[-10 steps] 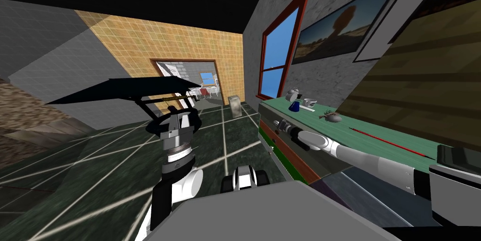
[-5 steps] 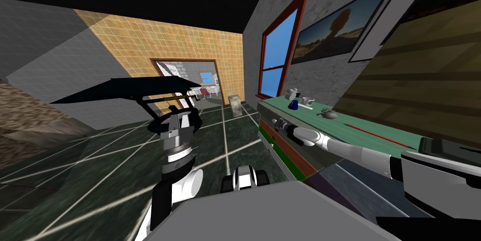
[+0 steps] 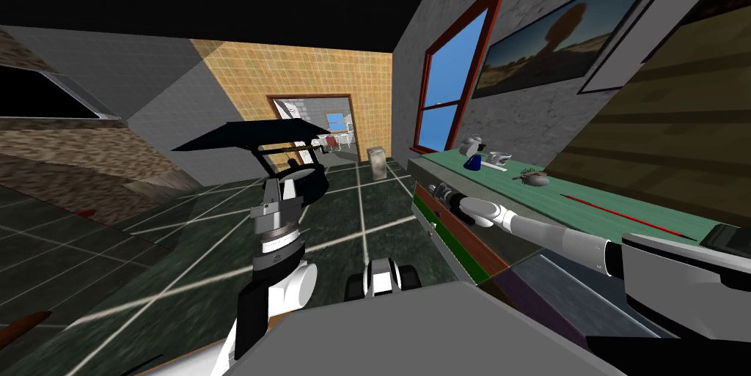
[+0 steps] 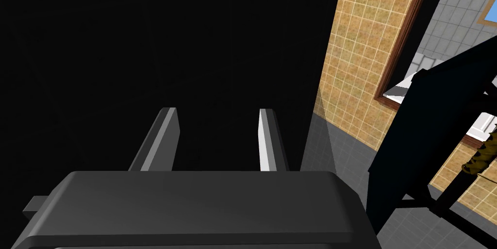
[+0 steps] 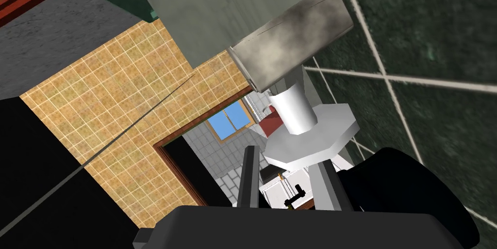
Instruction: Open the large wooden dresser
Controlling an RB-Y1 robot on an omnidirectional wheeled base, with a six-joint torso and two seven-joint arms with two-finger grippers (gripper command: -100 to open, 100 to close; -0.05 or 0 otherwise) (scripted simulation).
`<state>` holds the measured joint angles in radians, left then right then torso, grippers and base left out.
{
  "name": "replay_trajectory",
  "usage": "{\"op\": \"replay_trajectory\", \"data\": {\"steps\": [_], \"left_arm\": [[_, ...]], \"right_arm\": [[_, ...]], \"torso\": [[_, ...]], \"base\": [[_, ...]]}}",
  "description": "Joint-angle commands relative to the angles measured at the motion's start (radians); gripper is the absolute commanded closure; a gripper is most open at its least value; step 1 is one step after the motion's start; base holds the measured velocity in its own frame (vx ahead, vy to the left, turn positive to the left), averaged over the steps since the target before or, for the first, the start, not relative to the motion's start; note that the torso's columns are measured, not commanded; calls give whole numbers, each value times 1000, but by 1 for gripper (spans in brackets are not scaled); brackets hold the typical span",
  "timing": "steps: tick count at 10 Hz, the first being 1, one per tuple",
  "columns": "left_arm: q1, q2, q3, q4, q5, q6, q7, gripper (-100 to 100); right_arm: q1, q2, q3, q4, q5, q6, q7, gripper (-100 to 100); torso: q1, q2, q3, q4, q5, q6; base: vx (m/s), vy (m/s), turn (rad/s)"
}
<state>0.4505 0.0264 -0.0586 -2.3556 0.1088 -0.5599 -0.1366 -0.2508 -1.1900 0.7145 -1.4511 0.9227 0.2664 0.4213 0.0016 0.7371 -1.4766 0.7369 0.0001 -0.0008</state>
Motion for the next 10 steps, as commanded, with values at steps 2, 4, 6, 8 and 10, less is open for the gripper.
{"op": "replay_trajectory", "data": {"steps": [2, 4, 6, 8, 10], "left_arm": [[0, 0, 0, 0, 0, 0, 0, 0], [0, 0, 0, 0, 0, 0, 0, 0], [0, 0, 0, 0, 0, 0, 0, 0], [0, 0, 0, 0, 0, 0, 0, 0], [0, 0, 0, 0, 0, 0, 0, 0]], "right_arm": [[-31, 5, 34, 7, -51, 25, 25, 100], [-84, 21, 84, 9, -118, 62, 75, 100], [-137, 37, 135, 10, -184, 98, 126, 100], [-190, 53, 186, 11, -246, 134, 177, 100], [-243, 69, 237, 12, -316, 171, 227, 100]], "torso": [[-6, 0, 0, 2, 1, 5], [-4, 2, 1, 1, -1, 1], [-1, 0, 0, 1, 0, 0], [-1, 1, 1, 1, 0, 1], [-1, 1, 0, 1, 0, 1]], "base": [[-32, 49, 23], [-46, 28, -4], [-59, 32, 5], [-59, 38, -1], [-53, 43, 6]]}}
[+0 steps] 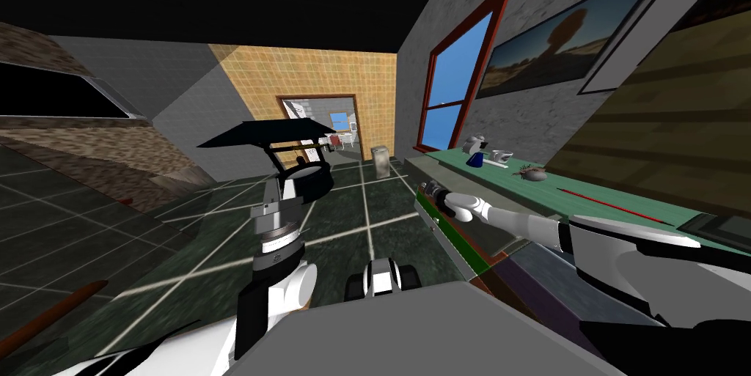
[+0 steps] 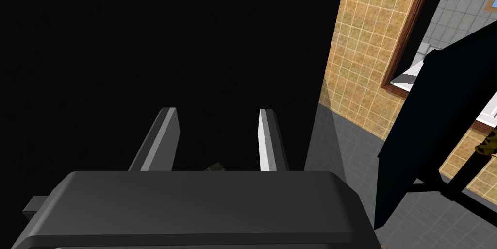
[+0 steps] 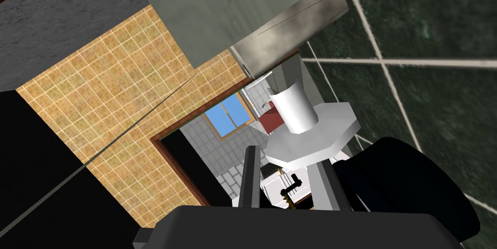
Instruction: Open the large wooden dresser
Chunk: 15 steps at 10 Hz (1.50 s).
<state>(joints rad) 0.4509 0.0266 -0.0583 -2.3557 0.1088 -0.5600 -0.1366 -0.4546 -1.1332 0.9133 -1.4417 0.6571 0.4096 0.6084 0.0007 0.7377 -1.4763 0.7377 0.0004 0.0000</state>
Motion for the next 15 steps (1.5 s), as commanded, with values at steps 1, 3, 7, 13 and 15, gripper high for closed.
{"op": "replay_trajectory", "data": {"steps": [1, 3, 7, 13, 15], "left_arm": [[0, 0, 0, 0, 0, 0, 0, 0], [0, 0, 0, 0, 0, 0, 0, 0], [0, 0, 0, 0, 0, 0, 0, 0], [0, 0, 0, 0, 0, 0, 0, 0], [0, 0, 0, 0, 0, 0, 0, 0]], "right_arm": [[-65, 20, 63, 3, -78, 46, 66, 100], [-70, 29, 62, 10, -92, 62, 68, 100], [-102, -42, 82, -29, -152, 41, 74, -100], [-142, -142, 106, -91, -227, 13, 82, -100], [-143, -145, 107, -94, -230, 13, 83, 0]], "torso": [[0, 0, 0, 0, 0, 0], [-2, 0, 0, 0, 0, 2], [-1, -3, -2, 0, 0, 1], [-1, 1, 1, 1, 0, 0], [-3, 0, 0, 0, -1, 0]], "base": [[-52, 39, -3], [-35, 26, 59], [-9, 41, -1], [15, 42, -36], [0, 3, 1]]}}
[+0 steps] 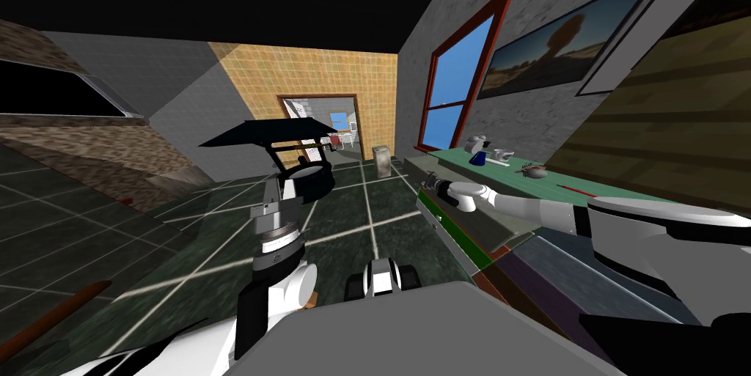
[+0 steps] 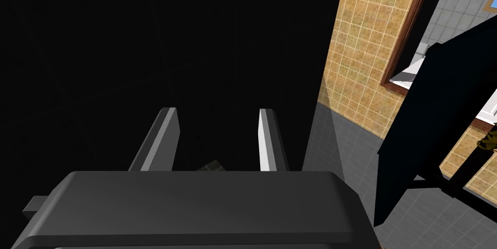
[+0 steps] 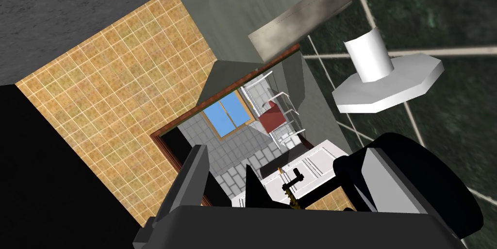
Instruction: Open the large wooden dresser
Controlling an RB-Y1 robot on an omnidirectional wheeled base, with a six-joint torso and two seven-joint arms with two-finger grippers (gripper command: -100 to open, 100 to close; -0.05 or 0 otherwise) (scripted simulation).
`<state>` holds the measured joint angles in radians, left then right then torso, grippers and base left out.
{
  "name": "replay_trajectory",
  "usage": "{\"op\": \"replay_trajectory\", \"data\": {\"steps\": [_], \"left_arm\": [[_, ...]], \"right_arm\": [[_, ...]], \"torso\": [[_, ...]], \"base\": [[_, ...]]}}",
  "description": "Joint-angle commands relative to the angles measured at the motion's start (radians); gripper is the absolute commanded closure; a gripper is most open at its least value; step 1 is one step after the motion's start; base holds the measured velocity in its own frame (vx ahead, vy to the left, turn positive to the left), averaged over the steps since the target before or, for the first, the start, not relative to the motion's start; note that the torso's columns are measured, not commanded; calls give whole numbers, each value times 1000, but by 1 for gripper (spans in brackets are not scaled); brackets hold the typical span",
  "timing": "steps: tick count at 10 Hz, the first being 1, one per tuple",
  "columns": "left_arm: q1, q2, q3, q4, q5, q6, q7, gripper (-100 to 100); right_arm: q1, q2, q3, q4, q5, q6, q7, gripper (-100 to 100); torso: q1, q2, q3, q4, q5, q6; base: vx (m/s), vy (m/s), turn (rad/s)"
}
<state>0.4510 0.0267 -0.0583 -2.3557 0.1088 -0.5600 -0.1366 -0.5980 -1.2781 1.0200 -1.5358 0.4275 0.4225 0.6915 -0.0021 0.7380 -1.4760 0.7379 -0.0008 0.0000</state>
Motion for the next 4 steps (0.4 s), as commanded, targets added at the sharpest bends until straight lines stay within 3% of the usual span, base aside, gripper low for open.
{"op": "replay_trajectory", "data": {"steps": [1, 4], "left_arm": [[0, 0, 0, 0, 0, 0, 0, 0], [0, 0, 0, 0, 0, 0, 0, 0]], "right_arm": [[0, 0, 0, 0, 0, 0, 0, 0], [0, 0, 0, 0, 0, 0, 0, 0]], "torso": [[1, 0, 0, 0, 0, 0], [2, 0, 0, 0, 1, 0]], "base": [[0, 0, 0], [0, 0, 0]]}}
